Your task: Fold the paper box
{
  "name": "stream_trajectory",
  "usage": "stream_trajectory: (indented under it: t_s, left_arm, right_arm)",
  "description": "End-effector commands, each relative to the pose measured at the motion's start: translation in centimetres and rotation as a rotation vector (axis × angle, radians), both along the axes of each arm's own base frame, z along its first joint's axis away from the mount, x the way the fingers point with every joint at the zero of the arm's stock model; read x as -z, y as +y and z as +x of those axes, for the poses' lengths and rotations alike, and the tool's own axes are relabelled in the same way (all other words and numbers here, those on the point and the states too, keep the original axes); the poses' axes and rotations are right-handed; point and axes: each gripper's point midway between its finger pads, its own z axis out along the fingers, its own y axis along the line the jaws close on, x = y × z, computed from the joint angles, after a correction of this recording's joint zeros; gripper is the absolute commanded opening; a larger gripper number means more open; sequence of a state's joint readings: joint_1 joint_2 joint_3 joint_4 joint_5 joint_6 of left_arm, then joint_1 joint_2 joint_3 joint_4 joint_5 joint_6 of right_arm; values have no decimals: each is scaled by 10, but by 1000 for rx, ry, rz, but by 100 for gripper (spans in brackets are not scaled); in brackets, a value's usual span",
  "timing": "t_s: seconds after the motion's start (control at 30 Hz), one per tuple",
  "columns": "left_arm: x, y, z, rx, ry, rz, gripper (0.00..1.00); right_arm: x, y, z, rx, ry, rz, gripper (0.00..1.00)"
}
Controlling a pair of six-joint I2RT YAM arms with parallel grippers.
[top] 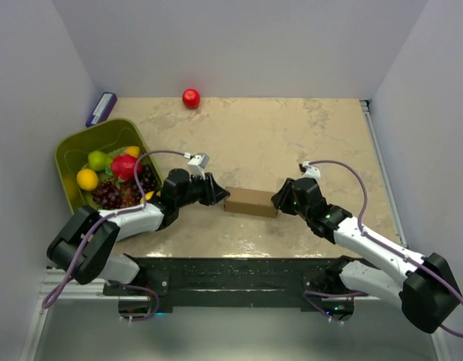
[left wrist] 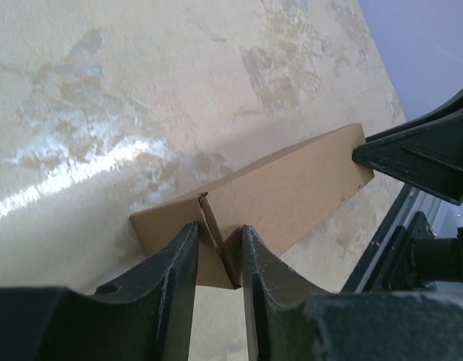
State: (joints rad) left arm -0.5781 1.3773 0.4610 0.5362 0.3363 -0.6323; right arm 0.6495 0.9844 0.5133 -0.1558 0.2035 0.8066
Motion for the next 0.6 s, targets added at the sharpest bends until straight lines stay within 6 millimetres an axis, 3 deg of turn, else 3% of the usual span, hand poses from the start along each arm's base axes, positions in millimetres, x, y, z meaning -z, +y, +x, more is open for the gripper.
stream_trajectory:
  t_s: [0.0, 0.13, 0.27, 0.33, 0.47, 0.57]
  left_arm:
    - [-43, -31, 28, 101, -225, -18, 24]
    - [-58, -39, 51, 105, -346, 9, 24]
    - [-57, -43, 63, 112, -454, 33, 24]
    - [-49, -44, 64, 113, -481, 62, 24]
    - [-13, -43, 63, 125, -432, 133, 24]
    - [-3, -42, 61, 105, -410, 142, 24]
  right_arm:
    - [-52, 24, 35, -100, -200, -1, 27]
    - [-73, 29, 58, -128, -322, -24, 26]
    - [-74, 32, 68, -152, -408, -57, 27]
    - [-63, 30, 70, -157, -403, -90, 27]
    - [-43, 30, 67, -170, -372, -108, 29]
    - [-33, 27, 63, -163, -351, -107, 29]
